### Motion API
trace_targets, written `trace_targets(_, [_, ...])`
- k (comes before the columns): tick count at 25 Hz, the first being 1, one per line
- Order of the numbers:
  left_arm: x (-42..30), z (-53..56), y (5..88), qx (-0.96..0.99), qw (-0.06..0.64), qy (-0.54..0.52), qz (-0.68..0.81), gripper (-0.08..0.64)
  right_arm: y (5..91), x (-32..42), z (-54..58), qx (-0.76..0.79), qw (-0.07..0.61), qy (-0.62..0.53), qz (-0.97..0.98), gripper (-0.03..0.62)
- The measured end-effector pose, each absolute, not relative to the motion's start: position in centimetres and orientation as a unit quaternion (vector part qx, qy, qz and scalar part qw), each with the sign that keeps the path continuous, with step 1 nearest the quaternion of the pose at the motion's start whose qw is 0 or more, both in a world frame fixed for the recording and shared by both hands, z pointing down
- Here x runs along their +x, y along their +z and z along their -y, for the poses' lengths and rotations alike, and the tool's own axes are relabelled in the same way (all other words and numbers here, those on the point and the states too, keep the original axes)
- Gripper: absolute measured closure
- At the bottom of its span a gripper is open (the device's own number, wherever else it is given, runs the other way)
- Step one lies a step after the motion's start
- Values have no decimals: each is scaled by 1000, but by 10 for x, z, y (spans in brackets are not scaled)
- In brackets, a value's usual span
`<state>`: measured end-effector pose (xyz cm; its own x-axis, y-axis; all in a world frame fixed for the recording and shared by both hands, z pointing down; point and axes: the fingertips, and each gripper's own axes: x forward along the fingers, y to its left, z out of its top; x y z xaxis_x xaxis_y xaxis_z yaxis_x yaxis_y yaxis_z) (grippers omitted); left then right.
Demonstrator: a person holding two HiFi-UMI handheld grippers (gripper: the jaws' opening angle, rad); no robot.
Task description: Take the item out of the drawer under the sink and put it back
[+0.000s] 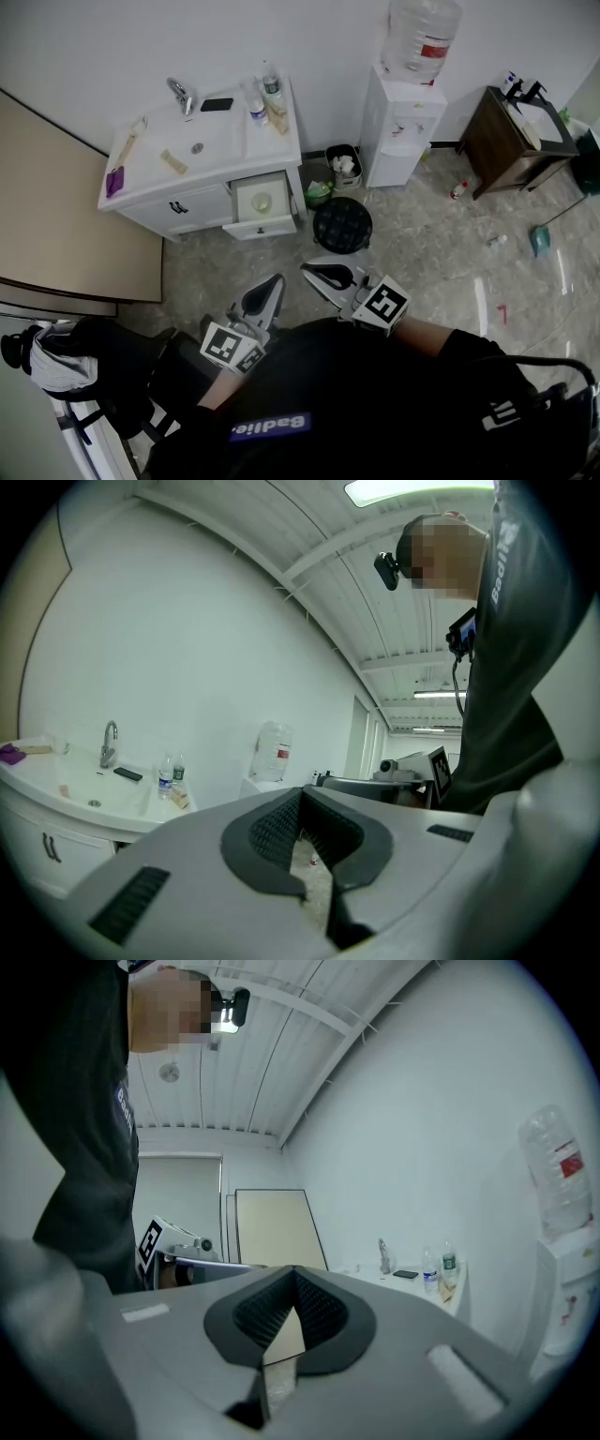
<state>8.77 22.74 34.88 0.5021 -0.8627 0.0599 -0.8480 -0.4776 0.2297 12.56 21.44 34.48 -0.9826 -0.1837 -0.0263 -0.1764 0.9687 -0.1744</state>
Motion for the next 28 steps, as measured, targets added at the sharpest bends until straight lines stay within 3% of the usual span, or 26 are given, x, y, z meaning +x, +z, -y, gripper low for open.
trace_targets(10, [86,-202,360,860,126,-23,493,554,356,124,-181,-104,15,-98,-990,597])
trace_targets(28, [-69,-64,373,899,114,-2,422,554,373,-35,-57,-175,-34,-101,-979,597])
